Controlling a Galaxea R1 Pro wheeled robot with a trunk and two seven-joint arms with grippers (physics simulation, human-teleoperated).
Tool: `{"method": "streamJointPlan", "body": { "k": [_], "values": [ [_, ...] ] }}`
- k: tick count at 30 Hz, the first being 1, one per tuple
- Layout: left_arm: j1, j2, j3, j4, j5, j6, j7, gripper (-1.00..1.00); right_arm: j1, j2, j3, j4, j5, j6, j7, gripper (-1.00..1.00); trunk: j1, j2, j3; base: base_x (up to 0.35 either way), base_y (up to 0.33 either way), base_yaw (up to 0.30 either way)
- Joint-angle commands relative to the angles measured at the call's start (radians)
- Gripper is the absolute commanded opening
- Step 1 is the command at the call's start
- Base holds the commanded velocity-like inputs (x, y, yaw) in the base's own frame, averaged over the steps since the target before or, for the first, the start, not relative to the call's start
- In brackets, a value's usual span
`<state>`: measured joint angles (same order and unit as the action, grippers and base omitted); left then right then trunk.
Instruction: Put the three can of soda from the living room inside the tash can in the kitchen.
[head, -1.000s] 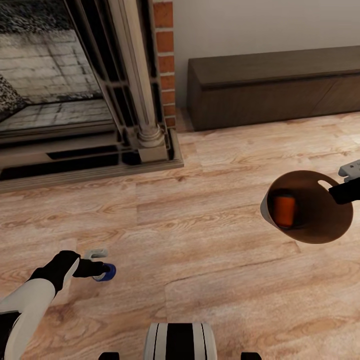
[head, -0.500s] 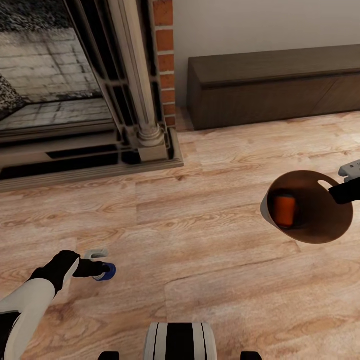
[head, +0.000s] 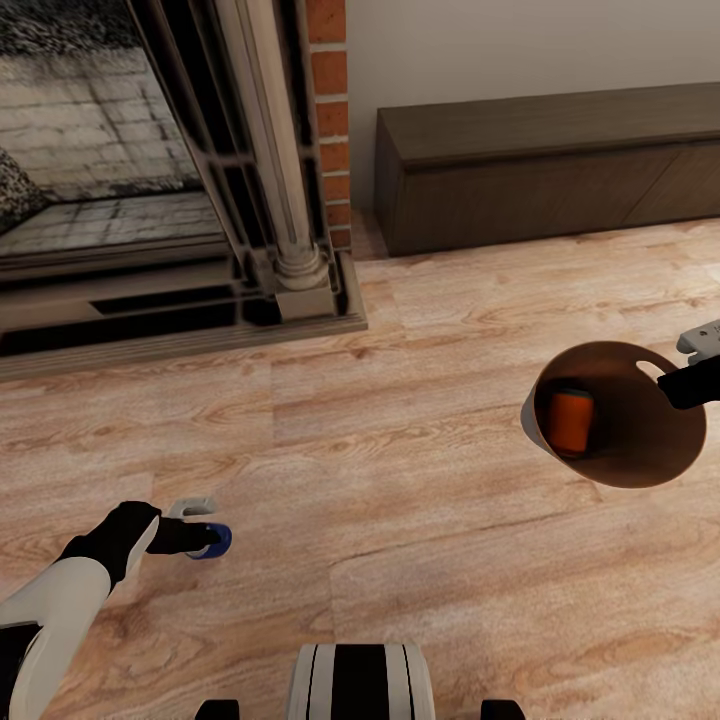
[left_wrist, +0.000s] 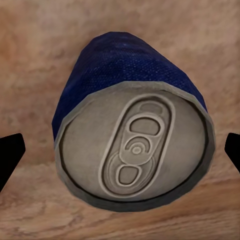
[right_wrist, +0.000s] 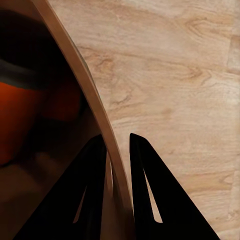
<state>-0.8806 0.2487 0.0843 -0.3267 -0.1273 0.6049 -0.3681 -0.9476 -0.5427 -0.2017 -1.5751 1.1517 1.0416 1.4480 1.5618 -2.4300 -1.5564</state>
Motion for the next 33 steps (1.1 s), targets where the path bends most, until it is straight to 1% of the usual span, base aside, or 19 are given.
{"method": "streamJointPlan", "body": {
  "k": [1, 6, 7, 19, 33],
  "values": [
    [0.0, 0.0, 0.0, 0.0, 0.0, 0.0, 0.0, 1.0, 0.0, 0.0, 0.0, 0.0, -0.001, 0.006, 0.008, -1.0, 0.0, 0.0, -0.001, 0.0, 0.0, 0.0],
    [0.0, 0.001, 0.0, 0.0, 0.0, 0.0, 0.0, 1.0, 0.0, 0.0, 0.001, 0.0, -0.001, 0.006, 0.008, -1.0, 0.0, 0.0, -0.001, 0.0, 0.0, 0.0],
    [0.0, 0.001, 0.0, 0.0, 0.0, -0.001, 0.0, -1.0, 0.0, 0.0, 0.001, 0.0, -0.001, 0.006, 0.008, -1.0, 0.0, 0.0, -0.001, 0.0, 0.0, 0.0],
    [0.0, 0.0, 0.0, 0.001, 0.0, 0.0, 0.0, -1.0, 0.001, 0.001, 0.001, 0.0, -0.001, 0.006, 0.008, -1.0, 0.0, 0.0, -0.001, 0.0, 0.0, 0.0],
    [0.0, -0.001, 0.0, 0.001, -0.002, 0.001, 0.0, -1.0, 0.001, 0.001, 0.0, 0.0, -0.001, 0.006, 0.008, -1.0, -0.054, 0.098, 0.042, 0.0, 0.0, 0.0]
  ]
}}
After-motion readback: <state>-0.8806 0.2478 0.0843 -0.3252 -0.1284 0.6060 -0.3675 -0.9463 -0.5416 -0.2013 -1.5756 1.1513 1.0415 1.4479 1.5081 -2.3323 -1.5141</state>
